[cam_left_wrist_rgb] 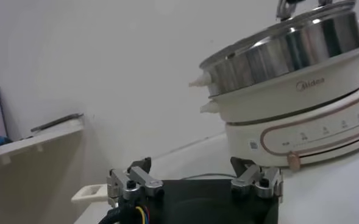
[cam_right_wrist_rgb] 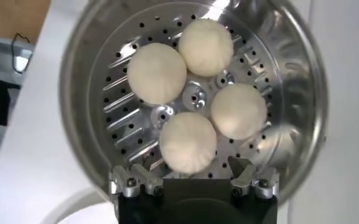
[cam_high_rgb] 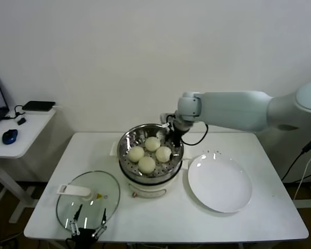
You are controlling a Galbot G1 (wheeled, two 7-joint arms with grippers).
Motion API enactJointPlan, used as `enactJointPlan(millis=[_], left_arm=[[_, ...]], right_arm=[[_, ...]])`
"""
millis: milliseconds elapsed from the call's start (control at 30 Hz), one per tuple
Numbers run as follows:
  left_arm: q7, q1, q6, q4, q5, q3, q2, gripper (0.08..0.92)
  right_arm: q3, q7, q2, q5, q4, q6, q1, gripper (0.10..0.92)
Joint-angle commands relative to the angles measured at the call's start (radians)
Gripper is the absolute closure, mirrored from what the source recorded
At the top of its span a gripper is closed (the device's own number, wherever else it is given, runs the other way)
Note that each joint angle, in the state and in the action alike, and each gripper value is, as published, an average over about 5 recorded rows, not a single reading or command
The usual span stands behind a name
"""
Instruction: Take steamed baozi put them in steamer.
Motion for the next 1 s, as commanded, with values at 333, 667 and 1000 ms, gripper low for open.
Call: enactJointPlan(millis=[333,667,1000], left_arm=[[0.000,0.008,0.017,-0.019,-0.002,0.001,-0.033,0.177],[0.022,-0.017,0.004,-0.020,0.009,0.017,-0.040,0.177],[0.040,-0.023,-0.015,-0.015,0.007,0.022,-0.048,0.177]], right_arm=[[0.177,0.544,-0.669,0.044,0.432,0.094,0.036,0.203],[1.585,0.867,-0.836,-0.089,0.606,0.132,-1.316,0.203],[2.371,0.825,-0.383,-0.294,0.698,0.451,-2.197,0.203]])
